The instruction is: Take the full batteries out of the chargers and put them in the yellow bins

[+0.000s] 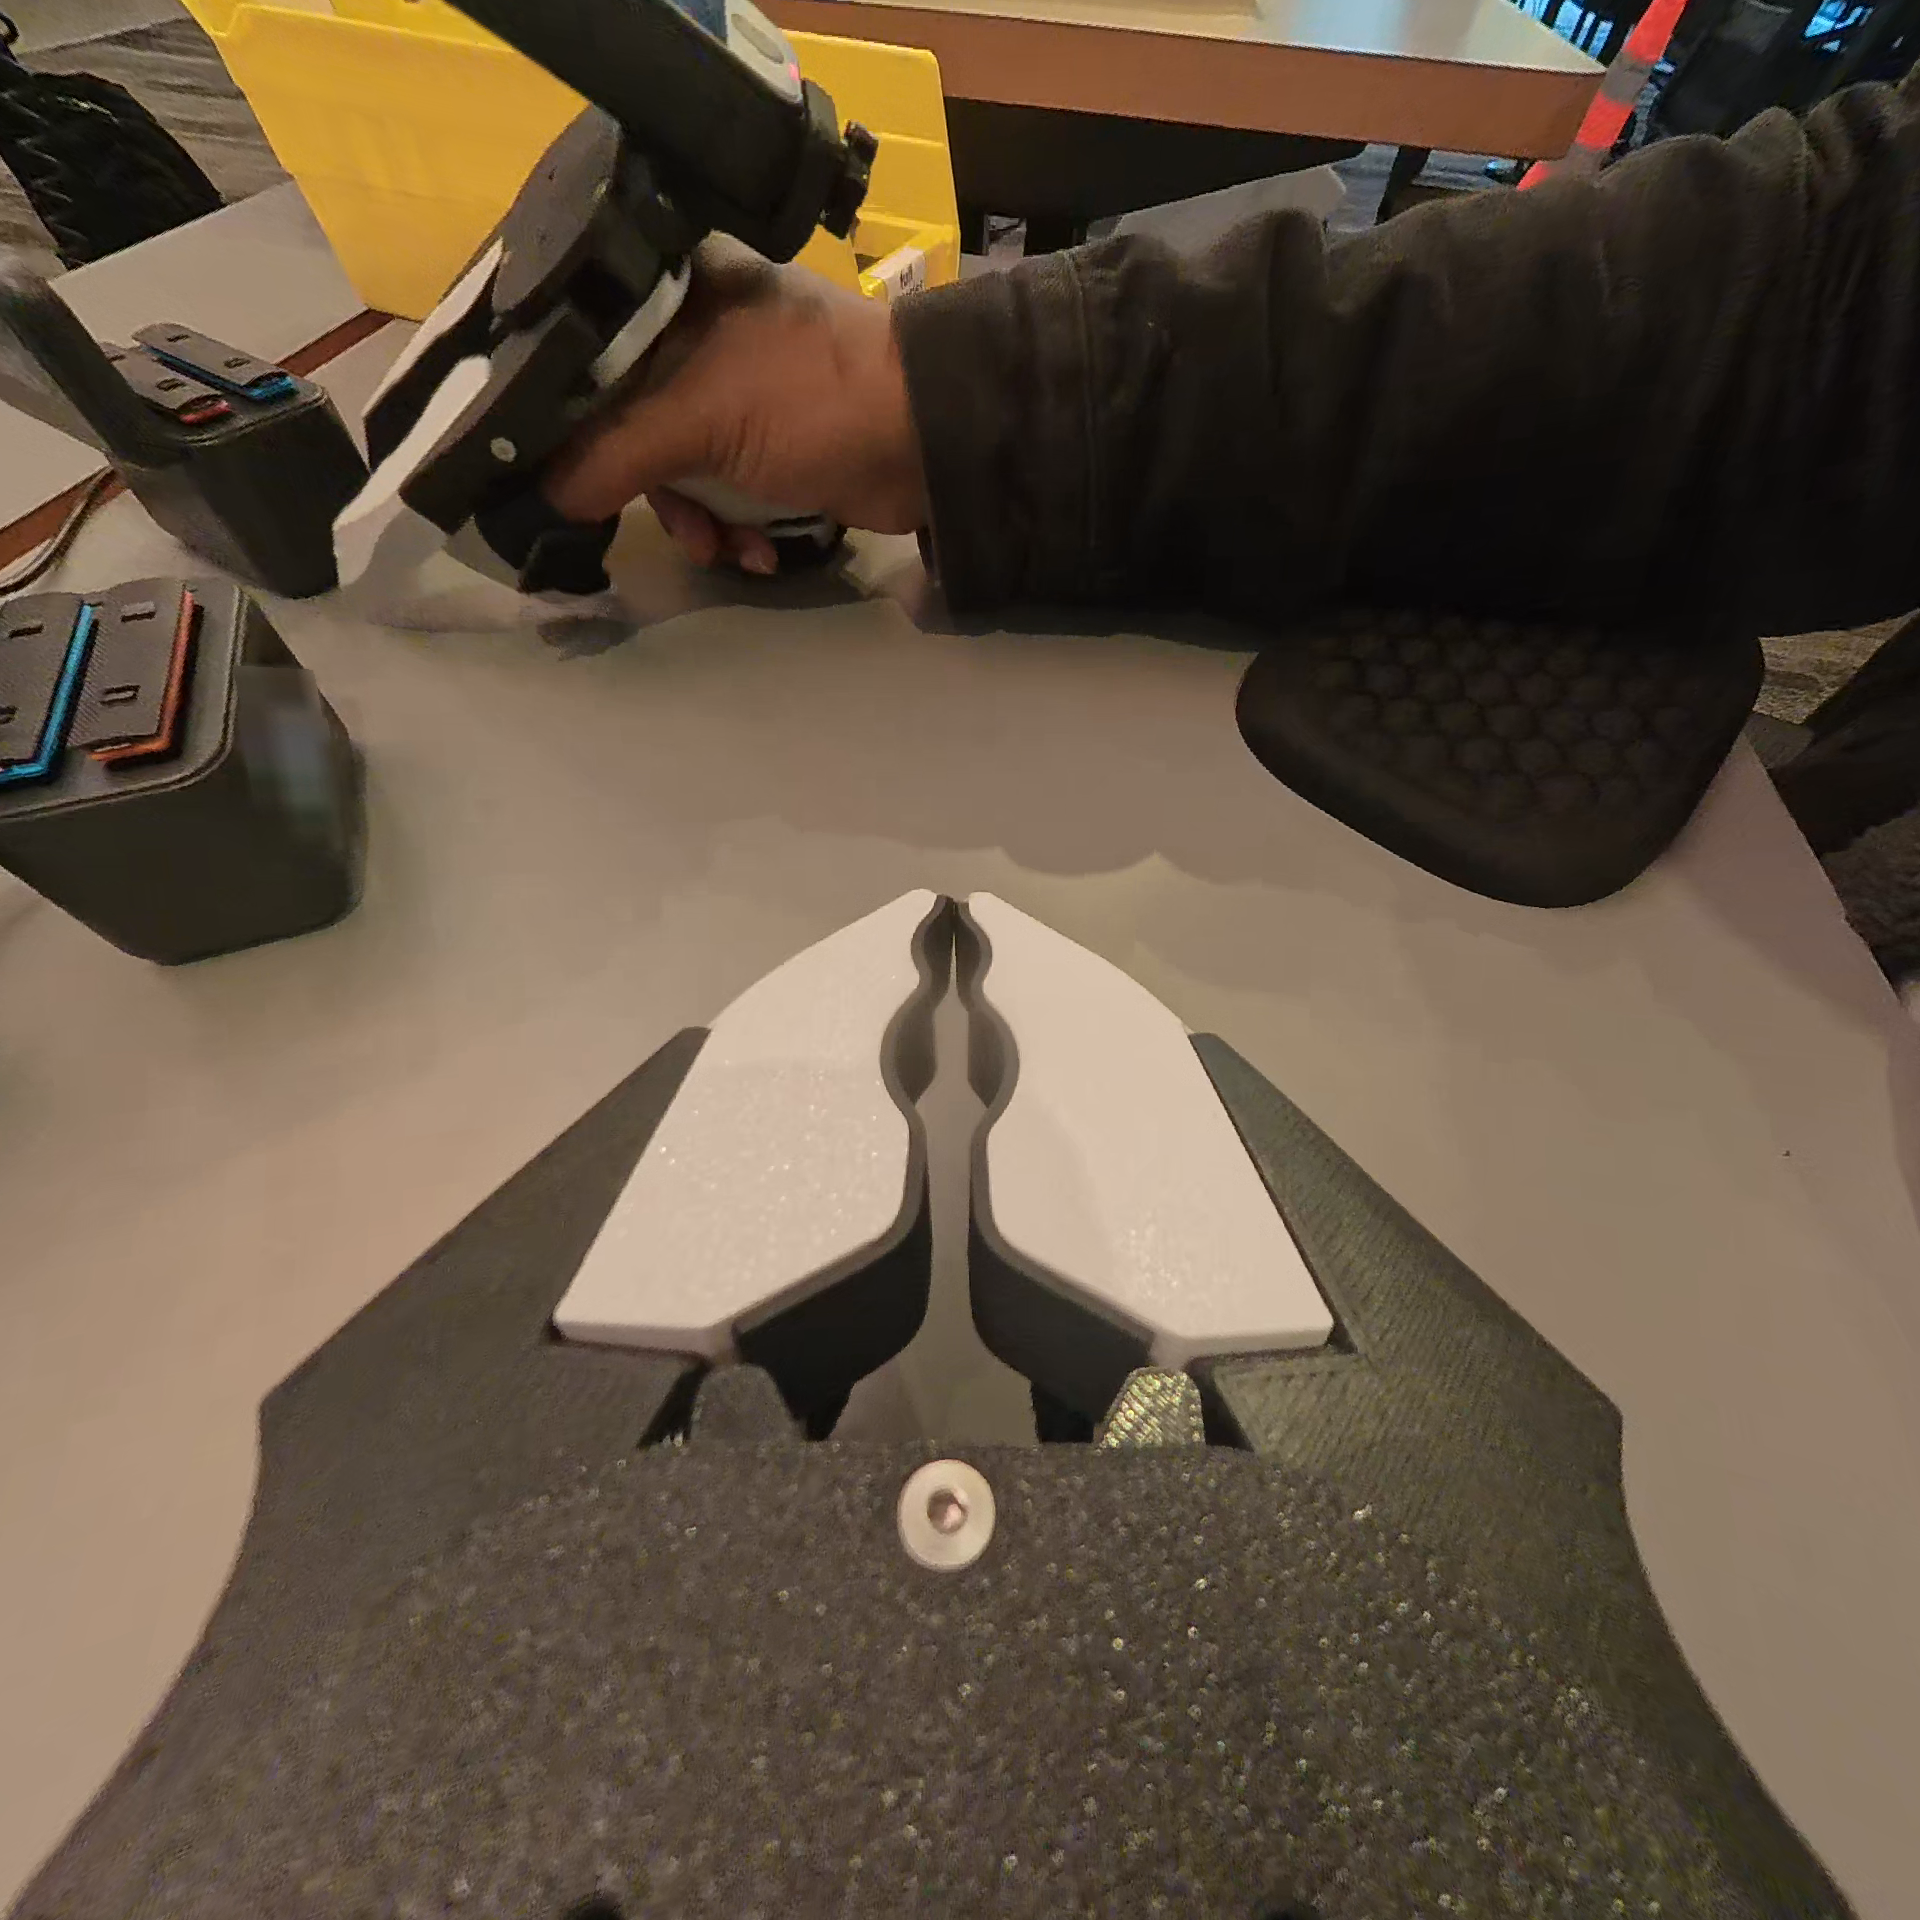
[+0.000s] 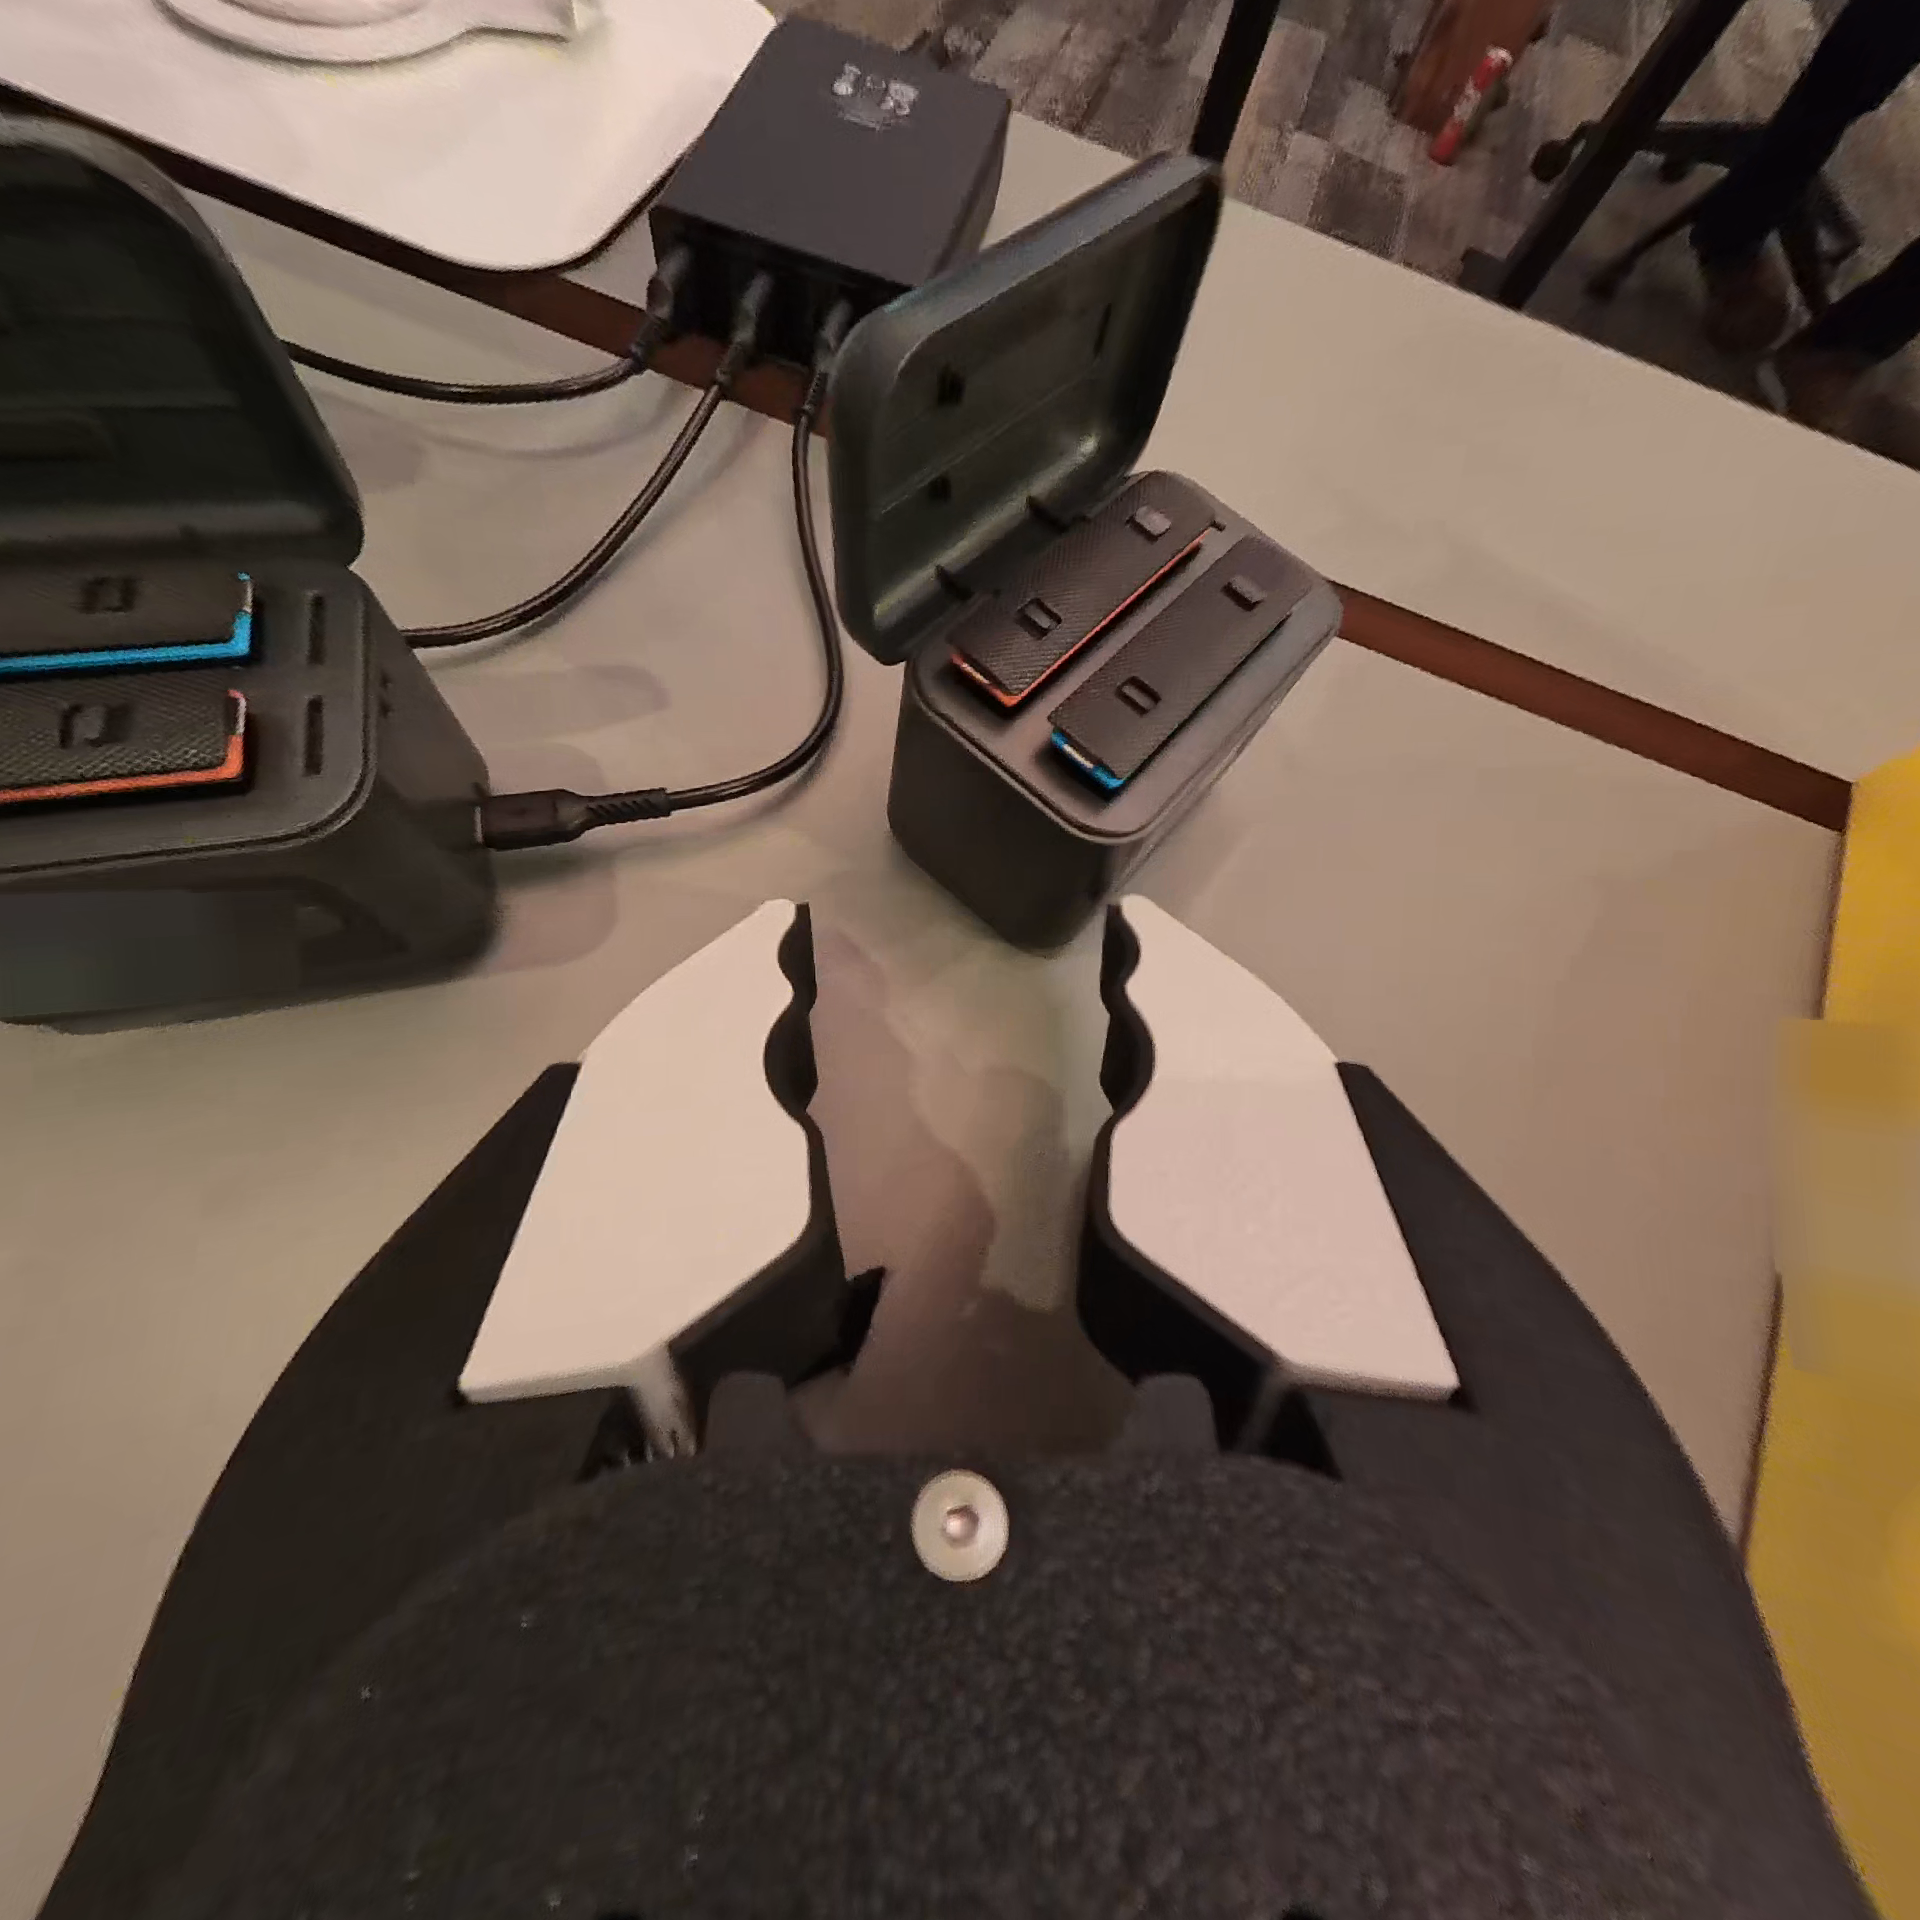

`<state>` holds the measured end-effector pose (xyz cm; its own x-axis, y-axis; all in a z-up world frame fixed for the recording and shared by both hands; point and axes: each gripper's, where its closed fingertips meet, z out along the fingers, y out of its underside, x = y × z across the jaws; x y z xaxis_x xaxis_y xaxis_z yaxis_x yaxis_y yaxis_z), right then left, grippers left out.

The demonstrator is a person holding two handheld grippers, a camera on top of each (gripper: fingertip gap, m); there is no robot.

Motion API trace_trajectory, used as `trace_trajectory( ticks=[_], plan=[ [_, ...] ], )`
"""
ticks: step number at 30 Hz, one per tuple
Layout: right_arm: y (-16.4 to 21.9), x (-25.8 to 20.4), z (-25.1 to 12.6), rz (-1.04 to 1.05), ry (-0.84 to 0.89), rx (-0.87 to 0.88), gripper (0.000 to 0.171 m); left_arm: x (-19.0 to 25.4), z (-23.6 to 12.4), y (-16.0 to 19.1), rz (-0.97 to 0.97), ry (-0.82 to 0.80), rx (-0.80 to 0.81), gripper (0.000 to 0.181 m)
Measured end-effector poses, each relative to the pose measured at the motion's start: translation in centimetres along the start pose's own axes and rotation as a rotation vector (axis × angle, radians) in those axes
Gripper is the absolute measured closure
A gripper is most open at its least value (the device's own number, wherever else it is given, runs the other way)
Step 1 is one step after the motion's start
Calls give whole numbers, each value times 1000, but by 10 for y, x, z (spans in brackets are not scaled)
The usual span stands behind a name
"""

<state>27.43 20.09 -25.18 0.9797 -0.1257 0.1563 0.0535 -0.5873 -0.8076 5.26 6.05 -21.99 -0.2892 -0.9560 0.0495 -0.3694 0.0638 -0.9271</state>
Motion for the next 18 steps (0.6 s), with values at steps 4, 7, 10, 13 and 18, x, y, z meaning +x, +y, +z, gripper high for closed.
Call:
trace_trajectory(
  ticks=[4, 7, 10, 13, 18],
  plan=[
    [-16, 13, 0, -60, -91, 31, 83, 0, 0, 0, 0, 0, -2, 181],
    [-27, 20, 6, -173, -183, -18, 67, 0, 1, 1, -3, 1, -7, 181],
    [-32, 18, 17, -317, -275, -156, 54, 0, 1, 1, -9, 6, -6, 181],
    [-21, 24, 31, -563, -316, -369, 42, 0, 1, 1, -7, 12, -4, 181],
    [-7, 29, 41, -760, -437, -556, 45, 2, 1, 1, 2, 20, -8, 181]
  ],
)
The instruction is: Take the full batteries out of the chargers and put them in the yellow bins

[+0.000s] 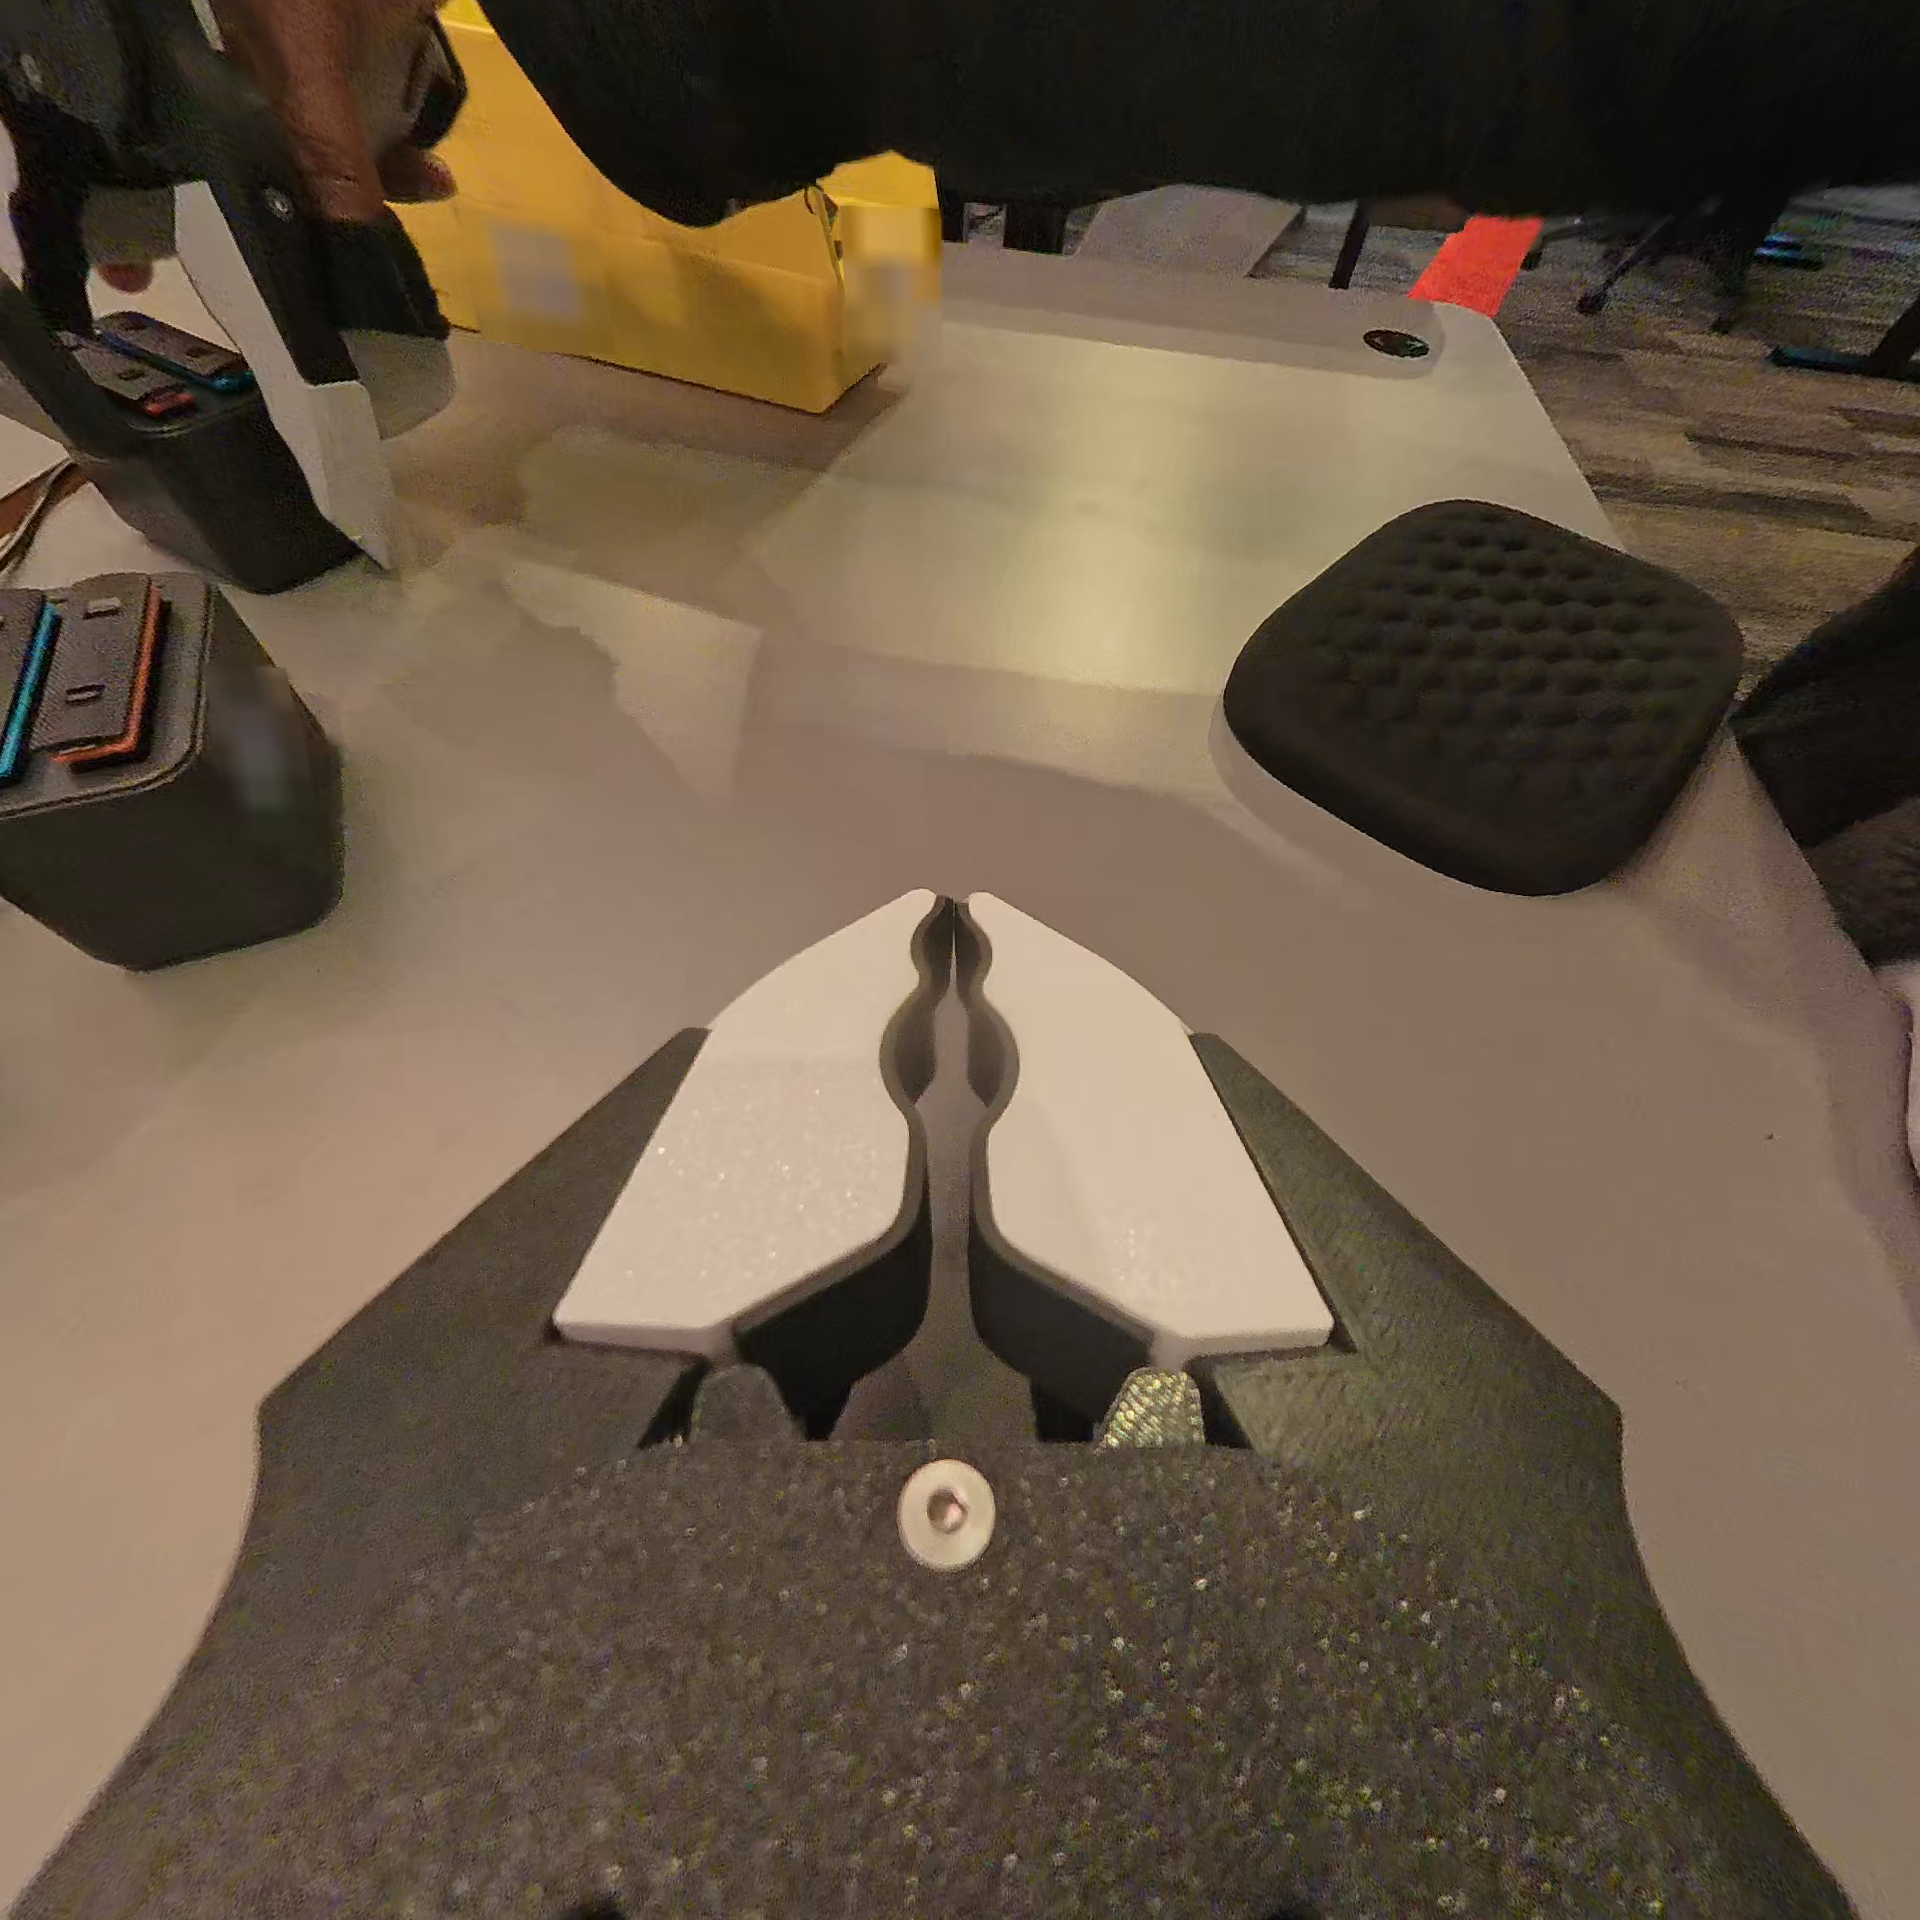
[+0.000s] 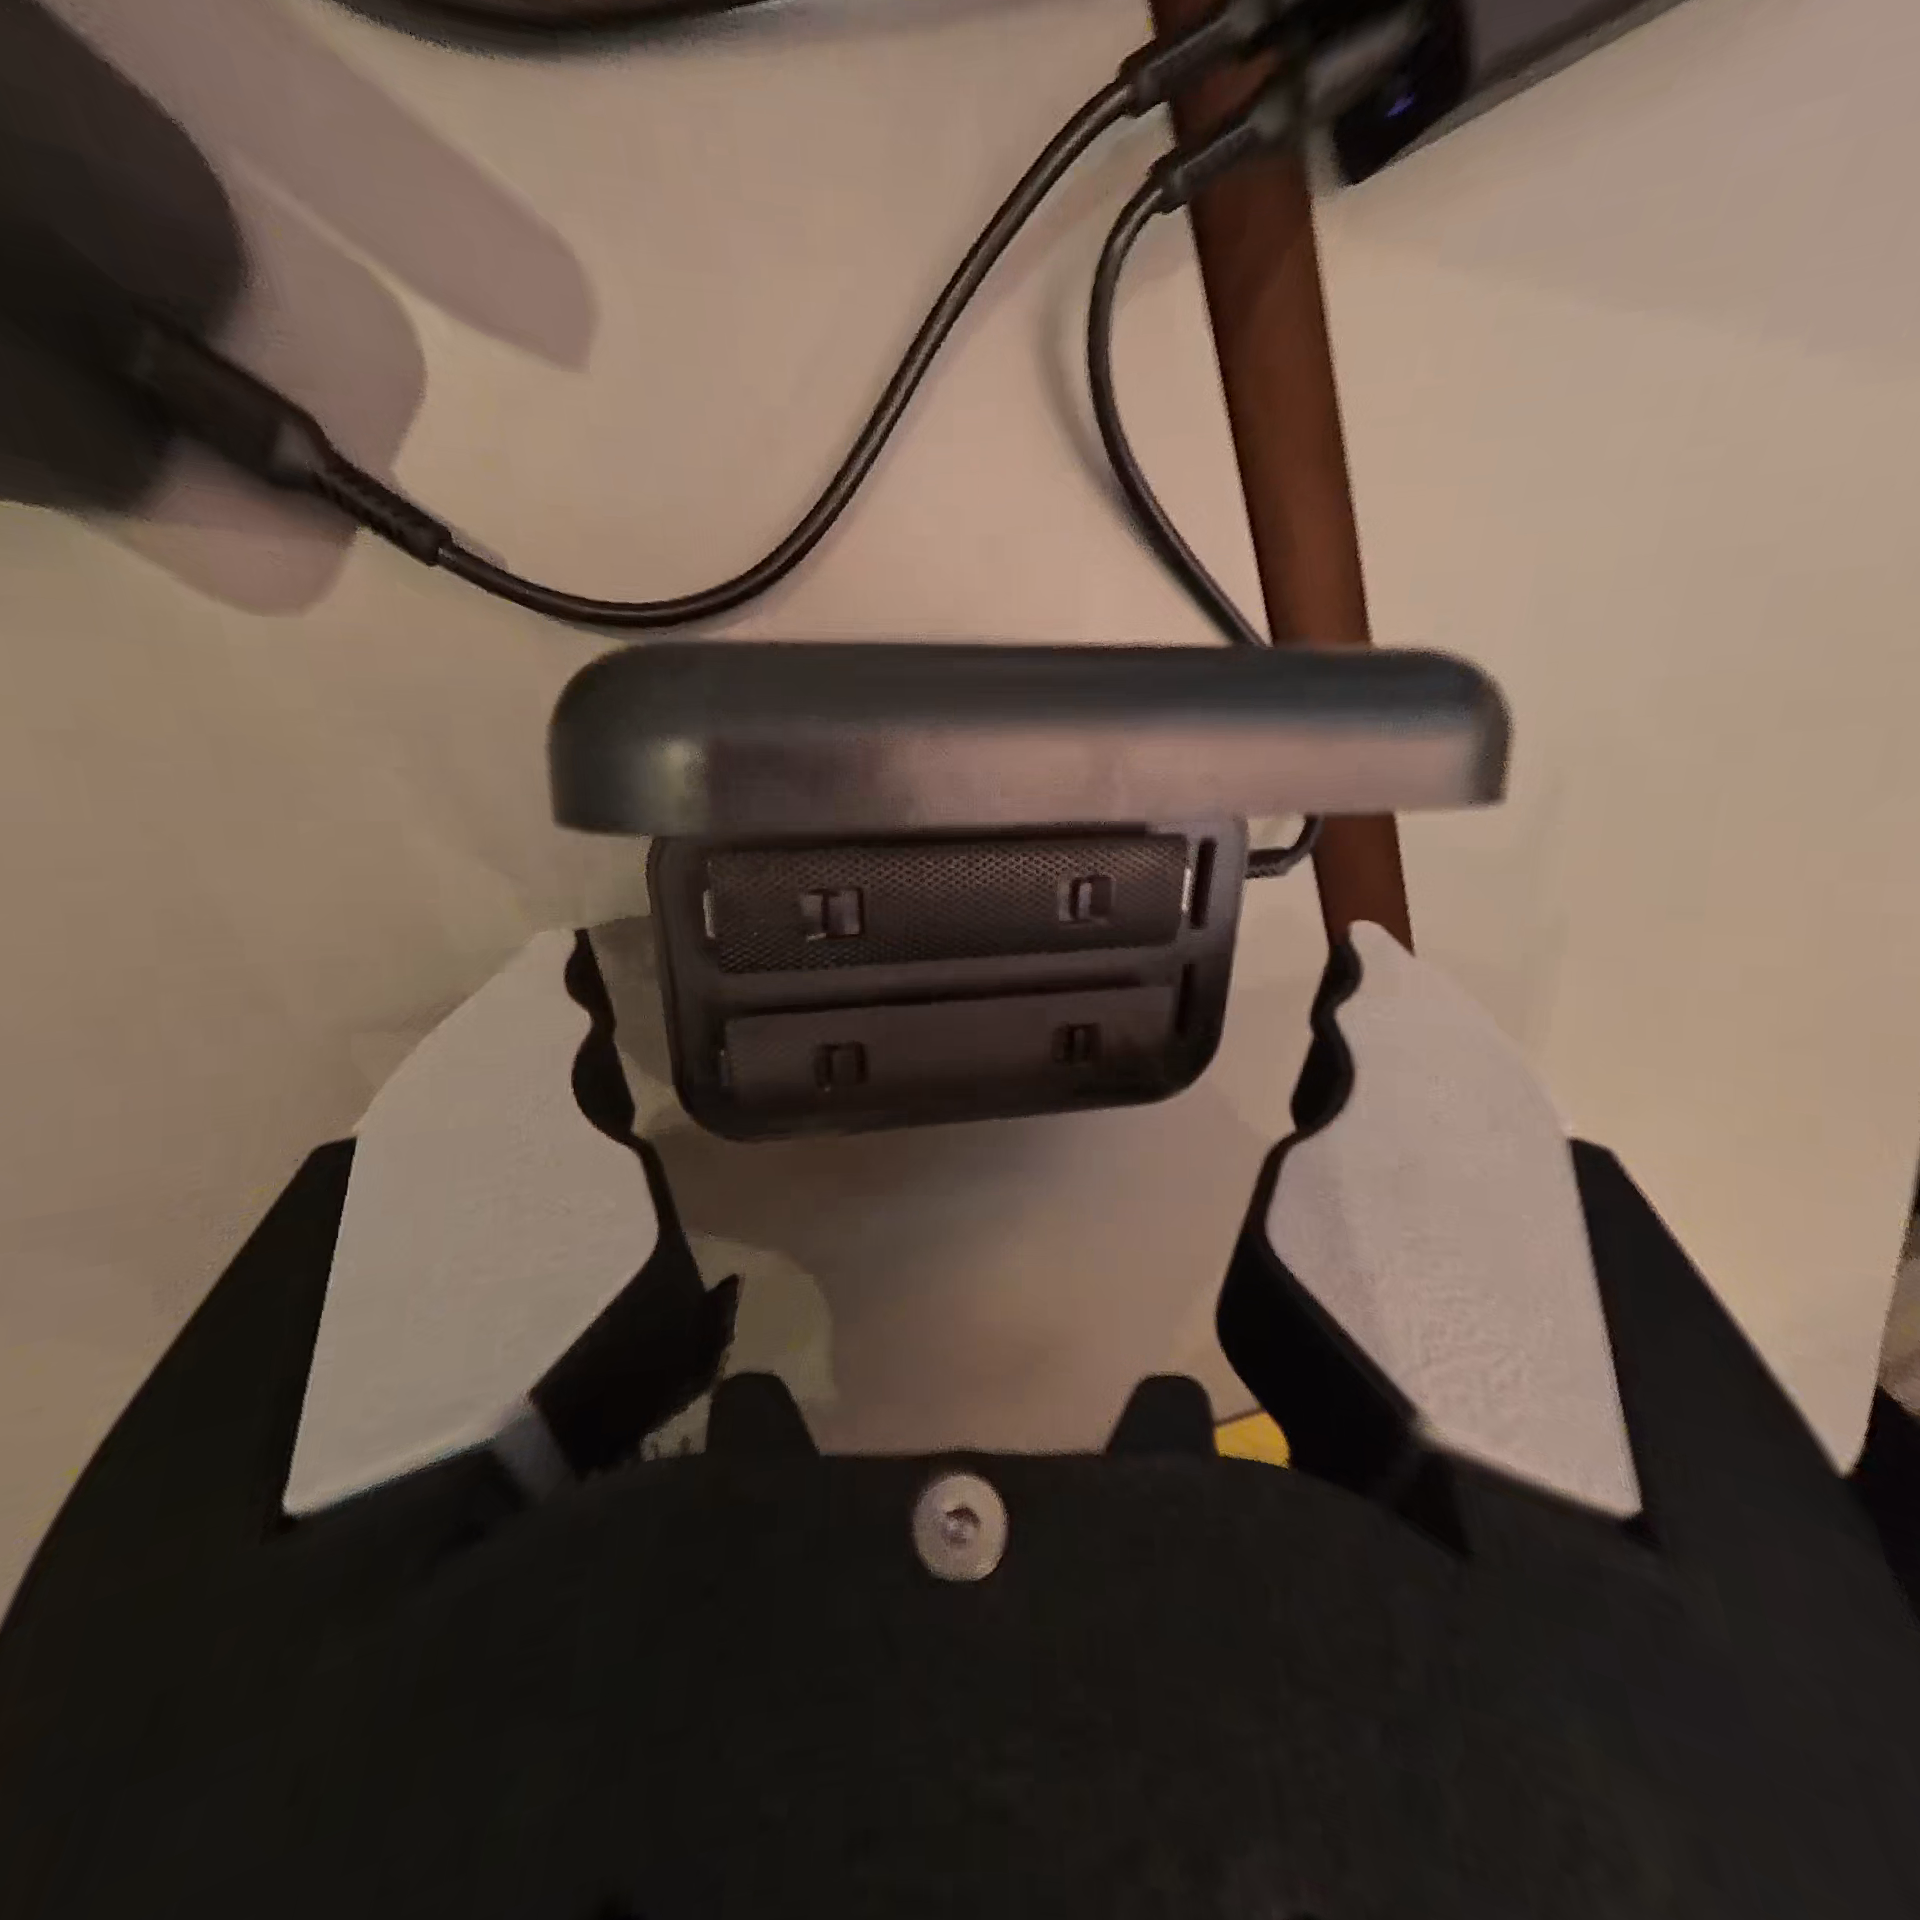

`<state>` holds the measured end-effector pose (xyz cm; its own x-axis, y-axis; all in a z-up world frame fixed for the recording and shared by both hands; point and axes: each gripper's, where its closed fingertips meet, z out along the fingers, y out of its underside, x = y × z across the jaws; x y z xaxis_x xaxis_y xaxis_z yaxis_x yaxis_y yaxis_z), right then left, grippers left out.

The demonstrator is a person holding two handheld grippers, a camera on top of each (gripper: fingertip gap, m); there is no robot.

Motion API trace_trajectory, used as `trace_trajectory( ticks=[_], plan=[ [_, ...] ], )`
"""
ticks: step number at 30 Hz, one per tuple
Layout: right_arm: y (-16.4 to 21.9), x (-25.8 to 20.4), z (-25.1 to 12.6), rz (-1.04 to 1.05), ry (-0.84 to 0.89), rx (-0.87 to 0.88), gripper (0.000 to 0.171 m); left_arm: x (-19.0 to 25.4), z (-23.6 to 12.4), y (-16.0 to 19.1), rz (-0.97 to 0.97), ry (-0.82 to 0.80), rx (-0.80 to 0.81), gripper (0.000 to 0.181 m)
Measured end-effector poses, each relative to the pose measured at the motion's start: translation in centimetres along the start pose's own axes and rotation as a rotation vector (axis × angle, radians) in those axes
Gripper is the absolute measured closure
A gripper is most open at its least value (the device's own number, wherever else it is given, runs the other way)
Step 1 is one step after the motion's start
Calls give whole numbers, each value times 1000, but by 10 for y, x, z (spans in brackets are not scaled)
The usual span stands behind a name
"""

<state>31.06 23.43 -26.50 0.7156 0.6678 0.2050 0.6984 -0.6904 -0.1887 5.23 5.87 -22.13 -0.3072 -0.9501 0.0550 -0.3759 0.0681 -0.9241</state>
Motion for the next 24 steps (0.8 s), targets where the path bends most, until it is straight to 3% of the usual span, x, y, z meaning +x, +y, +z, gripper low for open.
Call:
trace_trajectory(
  ticks=[2, 3, 9, 14, 24],
  plan=[
    [-4, -4, 2, -11, -38, 16, 67, 0, 0, 0, 0, 3, -1, 181],
    [-5, -4, 2, -5, -34, 21, 70, 0, 0, 0, -1, 5, 0, 181],
    [-12, -21, -1, 218, 8, 39, 70, 1, -1, -1, 5, 8, 3, 181],
    [-24, -42, -5, 528, 85, 36, 71, 4, 0, -1, 13, 14, 2, 181],
    [-46, -46, -1, 767, 194, 35, 70, 2, 0, 2, 25, -6, -10, 181]
  ],
)
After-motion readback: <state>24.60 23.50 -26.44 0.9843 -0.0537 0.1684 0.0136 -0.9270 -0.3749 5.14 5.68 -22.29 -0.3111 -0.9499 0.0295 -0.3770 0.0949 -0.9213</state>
